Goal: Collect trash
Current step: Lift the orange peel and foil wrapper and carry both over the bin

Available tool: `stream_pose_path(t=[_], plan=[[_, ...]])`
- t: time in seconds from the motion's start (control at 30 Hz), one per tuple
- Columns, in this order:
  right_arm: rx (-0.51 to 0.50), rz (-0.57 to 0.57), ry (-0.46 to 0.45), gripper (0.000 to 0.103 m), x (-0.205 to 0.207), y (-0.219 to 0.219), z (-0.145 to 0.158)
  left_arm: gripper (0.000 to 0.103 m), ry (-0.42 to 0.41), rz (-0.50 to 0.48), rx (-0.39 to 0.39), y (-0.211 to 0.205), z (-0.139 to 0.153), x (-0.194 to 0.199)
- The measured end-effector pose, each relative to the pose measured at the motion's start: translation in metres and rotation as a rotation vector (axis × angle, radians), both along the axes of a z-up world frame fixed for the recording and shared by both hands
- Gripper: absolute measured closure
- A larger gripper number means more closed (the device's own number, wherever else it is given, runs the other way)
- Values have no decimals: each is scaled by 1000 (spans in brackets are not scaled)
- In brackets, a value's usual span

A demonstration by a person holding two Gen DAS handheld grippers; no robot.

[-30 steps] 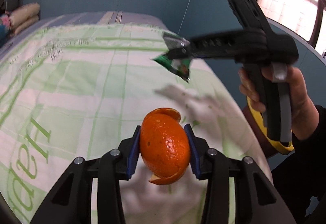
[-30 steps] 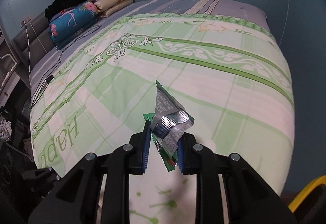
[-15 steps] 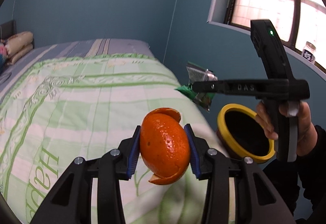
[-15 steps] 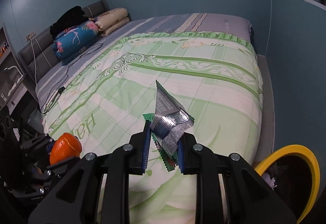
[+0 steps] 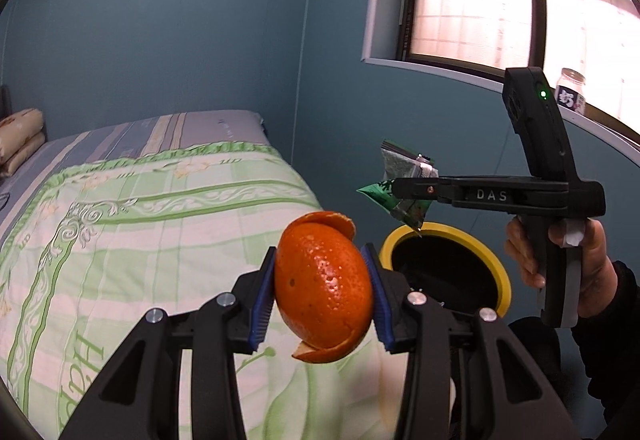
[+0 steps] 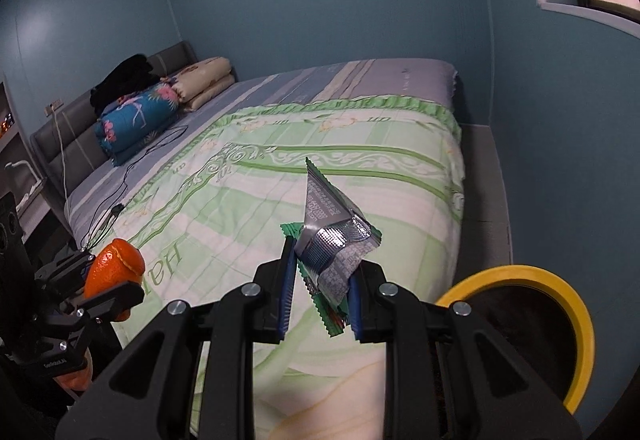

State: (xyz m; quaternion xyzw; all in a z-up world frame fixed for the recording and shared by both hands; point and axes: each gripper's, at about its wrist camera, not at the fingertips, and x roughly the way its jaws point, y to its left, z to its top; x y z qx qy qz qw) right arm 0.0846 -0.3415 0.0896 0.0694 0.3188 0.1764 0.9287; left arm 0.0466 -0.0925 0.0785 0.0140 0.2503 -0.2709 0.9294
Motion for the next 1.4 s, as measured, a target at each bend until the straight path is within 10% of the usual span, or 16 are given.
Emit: stream_pose_path(t=[1.4], plan=[[90,-373,-20,81,-36,-180,-44,64,64,-247,40,-192,-29,38]])
